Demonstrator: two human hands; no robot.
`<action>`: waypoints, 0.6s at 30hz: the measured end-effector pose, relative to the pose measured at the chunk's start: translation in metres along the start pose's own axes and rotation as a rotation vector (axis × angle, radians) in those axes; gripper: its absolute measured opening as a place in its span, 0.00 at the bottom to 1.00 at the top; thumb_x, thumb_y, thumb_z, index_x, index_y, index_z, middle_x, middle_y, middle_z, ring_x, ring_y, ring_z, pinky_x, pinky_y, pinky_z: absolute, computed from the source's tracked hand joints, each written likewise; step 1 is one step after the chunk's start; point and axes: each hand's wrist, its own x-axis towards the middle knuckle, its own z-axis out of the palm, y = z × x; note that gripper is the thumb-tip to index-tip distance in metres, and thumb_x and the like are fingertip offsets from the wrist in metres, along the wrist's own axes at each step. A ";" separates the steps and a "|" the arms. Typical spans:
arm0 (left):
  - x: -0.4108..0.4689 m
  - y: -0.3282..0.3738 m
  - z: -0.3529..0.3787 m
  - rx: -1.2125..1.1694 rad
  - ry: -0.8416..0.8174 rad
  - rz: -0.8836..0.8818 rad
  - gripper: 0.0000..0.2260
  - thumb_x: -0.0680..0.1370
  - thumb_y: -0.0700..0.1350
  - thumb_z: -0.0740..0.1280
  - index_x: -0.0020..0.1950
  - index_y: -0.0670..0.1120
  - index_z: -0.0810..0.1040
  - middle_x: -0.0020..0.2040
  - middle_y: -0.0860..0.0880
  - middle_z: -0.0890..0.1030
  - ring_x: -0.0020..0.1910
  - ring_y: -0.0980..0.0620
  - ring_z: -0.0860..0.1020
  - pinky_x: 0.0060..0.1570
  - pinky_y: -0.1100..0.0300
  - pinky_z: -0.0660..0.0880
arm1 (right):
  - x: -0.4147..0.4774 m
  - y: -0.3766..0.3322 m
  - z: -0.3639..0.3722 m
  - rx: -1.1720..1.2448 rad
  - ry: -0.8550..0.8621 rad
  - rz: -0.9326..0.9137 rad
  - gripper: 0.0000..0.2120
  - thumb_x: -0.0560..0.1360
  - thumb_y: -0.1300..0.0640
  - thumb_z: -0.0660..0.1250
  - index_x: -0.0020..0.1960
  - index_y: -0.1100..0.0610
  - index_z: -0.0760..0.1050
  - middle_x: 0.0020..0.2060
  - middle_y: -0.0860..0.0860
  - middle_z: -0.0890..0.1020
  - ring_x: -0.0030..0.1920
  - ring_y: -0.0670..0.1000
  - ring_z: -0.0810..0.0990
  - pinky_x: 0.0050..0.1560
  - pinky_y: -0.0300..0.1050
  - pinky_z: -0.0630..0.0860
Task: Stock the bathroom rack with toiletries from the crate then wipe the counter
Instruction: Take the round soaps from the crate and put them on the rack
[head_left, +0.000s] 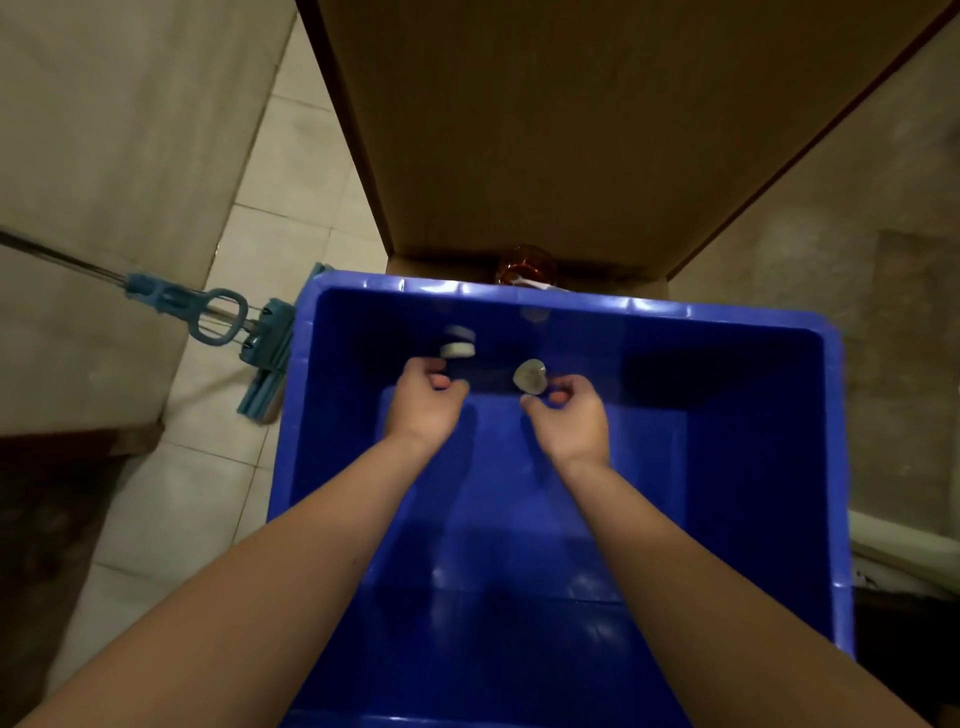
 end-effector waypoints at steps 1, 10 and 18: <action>0.006 -0.001 0.003 -0.012 0.021 -0.004 0.14 0.74 0.43 0.71 0.55 0.47 0.70 0.46 0.47 0.79 0.47 0.41 0.80 0.49 0.46 0.79 | 0.005 0.001 0.005 0.002 0.007 0.005 0.16 0.73 0.54 0.73 0.58 0.57 0.75 0.56 0.54 0.79 0.51 0.53 0.78 0.43 0.41 0.69; 0.035 0.001 0.021 -0.166 0.091 -0.066 0.14 0.76 0.51 0.69 0.54 0.42 0.76 0.41 0.45 0.81 0.24 0.54 0.76 0.22 0.66 0.67 | 0.034 0.002 0.027 -0.051 0.104 0.030 0.21 0.71 0.51 0.73 0.62 0.54 0.74 0.60 0.55 0.73 0.55 0.57 0.77 0.50 0.45 0.72; 0.029 0.007 0.032 -0.368 0.068 -0.139 0.09 0.78 0.42 0.66 0.57 0.43 0.73 0.44 0.46 0.81 0.29 0.51 0.78 0.22 0.65 0.71 | 0.037 0.002 0.034 -0.107 0.131 -0.030 0.15 0.69 0.50 0.74 0.53 0.52 0.76 0.51 0.54 0.82 0.50 0.58 0.81 0.45 0.47 0.76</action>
